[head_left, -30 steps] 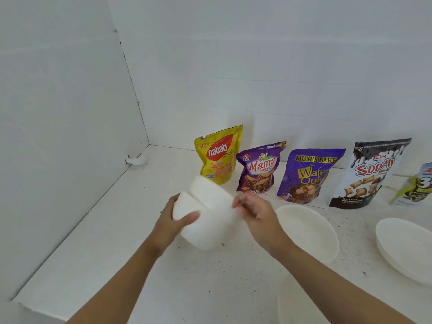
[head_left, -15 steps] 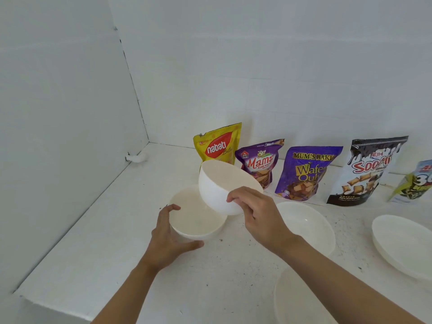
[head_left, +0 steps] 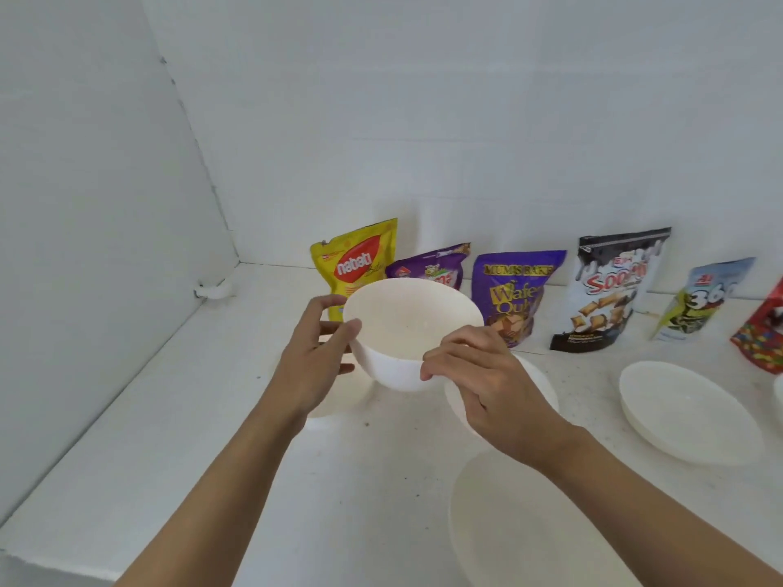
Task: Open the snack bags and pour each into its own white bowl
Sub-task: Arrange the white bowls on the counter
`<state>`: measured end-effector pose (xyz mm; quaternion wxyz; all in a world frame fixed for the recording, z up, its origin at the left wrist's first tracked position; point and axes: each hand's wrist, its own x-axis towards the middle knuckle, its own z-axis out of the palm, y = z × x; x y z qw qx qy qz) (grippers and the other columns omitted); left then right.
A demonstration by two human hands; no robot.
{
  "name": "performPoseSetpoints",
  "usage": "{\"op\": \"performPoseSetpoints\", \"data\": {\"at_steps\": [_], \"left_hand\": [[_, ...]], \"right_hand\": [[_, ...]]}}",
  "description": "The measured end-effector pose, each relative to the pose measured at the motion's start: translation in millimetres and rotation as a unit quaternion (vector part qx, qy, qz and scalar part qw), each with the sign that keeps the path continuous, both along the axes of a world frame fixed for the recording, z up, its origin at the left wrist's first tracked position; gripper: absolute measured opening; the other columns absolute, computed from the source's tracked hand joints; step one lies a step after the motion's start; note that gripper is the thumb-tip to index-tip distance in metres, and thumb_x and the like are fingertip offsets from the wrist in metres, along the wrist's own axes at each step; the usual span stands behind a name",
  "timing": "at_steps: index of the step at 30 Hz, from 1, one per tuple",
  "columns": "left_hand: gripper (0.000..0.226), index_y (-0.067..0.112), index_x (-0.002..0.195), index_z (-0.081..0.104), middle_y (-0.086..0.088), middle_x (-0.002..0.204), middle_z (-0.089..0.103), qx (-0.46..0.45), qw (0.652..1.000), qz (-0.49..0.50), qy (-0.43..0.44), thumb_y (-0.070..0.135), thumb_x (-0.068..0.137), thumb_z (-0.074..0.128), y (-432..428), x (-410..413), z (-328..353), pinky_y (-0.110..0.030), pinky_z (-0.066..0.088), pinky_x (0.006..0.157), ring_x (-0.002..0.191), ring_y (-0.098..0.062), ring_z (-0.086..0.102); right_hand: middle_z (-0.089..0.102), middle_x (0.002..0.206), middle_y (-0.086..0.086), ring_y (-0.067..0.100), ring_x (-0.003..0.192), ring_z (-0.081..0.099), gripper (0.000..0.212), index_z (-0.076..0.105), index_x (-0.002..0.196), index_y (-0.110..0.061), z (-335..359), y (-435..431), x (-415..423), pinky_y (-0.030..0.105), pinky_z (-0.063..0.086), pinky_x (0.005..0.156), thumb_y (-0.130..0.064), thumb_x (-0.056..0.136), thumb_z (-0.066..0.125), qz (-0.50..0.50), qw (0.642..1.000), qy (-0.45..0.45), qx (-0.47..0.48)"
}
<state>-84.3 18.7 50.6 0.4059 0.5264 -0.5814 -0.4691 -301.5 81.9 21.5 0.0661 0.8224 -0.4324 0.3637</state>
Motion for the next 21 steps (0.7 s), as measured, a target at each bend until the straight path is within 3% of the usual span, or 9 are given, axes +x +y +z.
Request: {"op": "performPoseSetpoints", "data": {"at_steps": [3,5,7,10,12,15,18,19,21], "left_hand": [[0.039,0.044,0.127,0.048,-0.007,0.112,0.058,-0.026,0.999,-0.042,-0.01,0.014,0.102,0.048,22,-36,2,-0.04,0.064,0.078,0.102,-0.024,0.065],[0.039,0.039,0.12,0.057,-0.007,0.11,0.055,-0.016,0.998,-0.062,0.001,0.007,0.1,0.045,39,-63,0,-0.039,0.064,0.074,0.102,-0.024,0.063],[0.038,0.03,0.109,0.066,-0.005,0.113,0.054,-0.001,0.997,-0.075,0.01,0.001,0.097,0.044,56,-93,-5,-0.038,0.064,0.074,0.105,-0.023,0.061],[0.043,0.028,0.11,0.069,-0.003,0.123,0.057,0.018,0.995,-0.095,0.019,-0.003,0.095,0.045,83,-138,-13,-0.03,0.062,0.067,0.099,-0.017,0.065],[0.047,0.032,0.114,0.069,-0.003,0.124,0.061,0.02,0.993,-0.119,0.012,-0.003,0.094,0.045,103,-169,-16,-0.025,0.058,0.061,0.092,-0.015,0.069],[0.048,0.034,0.116,0.069,-0.002,0.124,0.061,0.024,0.989,-0.143,0.012,-0.003,0.095,0.046,136,-215,-21,-0.021,0.057,0.06,0.089,-0.012,0.071],[0.048,0.034,0.113,0.07,-0.005,0.124,0.058,0.042,0.989,-0.14,0.008,-0.002,0.094,0.046,162,-254,-27,-0.025,0.059,0.062,0.097,-0.019,0.068],[0.047,0.035,0.112,0.07,-0.005,0.121,0.058,0.046,0.989,-0.138,-0.009,-0.002,0.093,0.047,170,-264,-29,-0.027,0.061,0.063,0.098,-0.02,0.066],[0.044,0.034,0.109,0.069,-0.005,0.112,0.056,0.058,0.987,-0.146,-0.044,-0.001,0.093,0.047,185,-279,-34,-0.033,0.063,0.066,0.095,-0.02,0.062]], "right_hand": [[0.067,0.1,-0.012,0.015,0.103,0.051,0.032,0.068,0.096,-0.016,4,29,-35,0.044,0.04,0.096,0.013,0.084,0.061,-0.029,1.0,-0.009,0.01],[0.064,0.106,-0.016,0.014,0.115,0.05,0.026,0.064,0.097,-0.022,3,53,-61,0.052,0.033,0.106,0.001,0.092,0.057,-0.069,0.997,-0.022,0.026],[0.059,0.114,-0.021,0.013,0.129,0.045,0.021,0.061,0.102,-0.027,1,80,-85,0.054,0.029,0.113,-0.009,0.097,0.051,-0.102,0.988,-0.096,0.071],[0.054,0.125,-0.021,0.014,0.14,0.035,0.019,0.061,0.113,-0.028,2,114,-124,0.03,0.031,0.115,-0.024,0.099,0.049,-0.129,0.949,-0.253,0.135],[0.05,0.135,-0.02,0.01,0.143,0.029,0.017,0.063,0.111,-0.029,-1,132,-154,0.018,0.023,0.113,-0.024,0.098,0.053,-0.18,0.949,-0.23,0.118],[0.036,0.144,-0.018,0.002,0.14,0.022,0.023,0.062,0.11,-0.032,-11,156,-203,0.017,0.021,0.109,-0.014,0.095,0.06,-0.258,0.937,-0.199,0.128],[0.033,0.141,-0.013,0.001,0.129,0.035,0.029,0.061,0.108,-0.032,-16,183,-247,0.005,0.031,0.096,-0.008,0.093,0.062,-0.289,0.915,-0.226,0.167],[0.038,0.136,-0.012,0.001,0.12,0.043,0.03,0.061,0.106,-0.032,-19,191,-261,0.007,0.039,0.091,-0.006,0.093,0.06,-0.283,0.909,-0.241,0.187],[0.052,0.119,-0.011,0.004,0.101,0.054,0.033,0.061,0.101,-0.033,-28,205,-284,0.023,0.052,0.084,-0.002,0.092,0.056,-0.272,0.897,-0.261,0.23]]}}
